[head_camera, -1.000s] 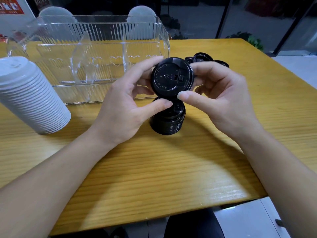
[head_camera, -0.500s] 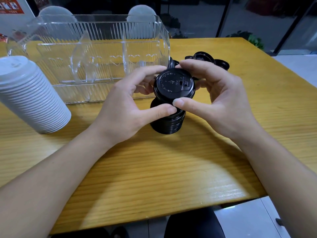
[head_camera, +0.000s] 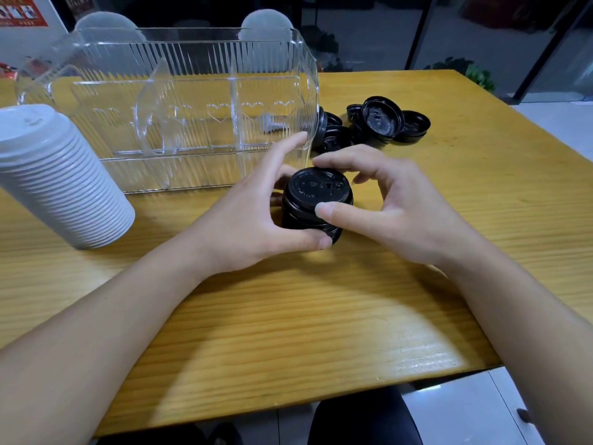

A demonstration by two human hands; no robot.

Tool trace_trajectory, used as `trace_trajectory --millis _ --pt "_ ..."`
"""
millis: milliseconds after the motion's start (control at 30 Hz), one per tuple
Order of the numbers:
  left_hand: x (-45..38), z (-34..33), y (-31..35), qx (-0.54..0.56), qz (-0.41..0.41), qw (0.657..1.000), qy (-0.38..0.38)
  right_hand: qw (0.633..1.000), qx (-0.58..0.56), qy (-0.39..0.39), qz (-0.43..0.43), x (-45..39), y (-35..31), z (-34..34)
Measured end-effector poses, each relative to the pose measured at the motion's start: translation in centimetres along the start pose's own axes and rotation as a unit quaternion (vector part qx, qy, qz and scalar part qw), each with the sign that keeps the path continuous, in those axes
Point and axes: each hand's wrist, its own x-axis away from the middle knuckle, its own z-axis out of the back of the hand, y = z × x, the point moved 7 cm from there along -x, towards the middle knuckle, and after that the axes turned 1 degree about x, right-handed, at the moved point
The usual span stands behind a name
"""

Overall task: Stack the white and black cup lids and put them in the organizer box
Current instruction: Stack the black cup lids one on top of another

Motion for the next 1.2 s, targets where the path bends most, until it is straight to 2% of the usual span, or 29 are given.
trace_trajectory --millis 400,700,1067,1200 --pt "0.23 -0.07 0.5 0.032 -0.007 0.999 -0.023 0.999 -0.026 -0.041 -0.015 0.3 -0.01 -0.62" --pt "0.23 0.05 0.46 0.027 0.009 1.0 -0.002 0.999 -0.021 -0.005 -0.028 0.04 0.29 -0.21" --pt "0.15 -0.31 0.64 0.011 -0.015 1.0 -0.011 0.999 0.003 -0.013 -0.046 0.04 0.48 -0.48" --pt "0.08 -0.16 0.38 0.002 -0.016 1.0 -0.007 0.998 0.015 0.036 -0.052 -0.08 0.4 0.16"
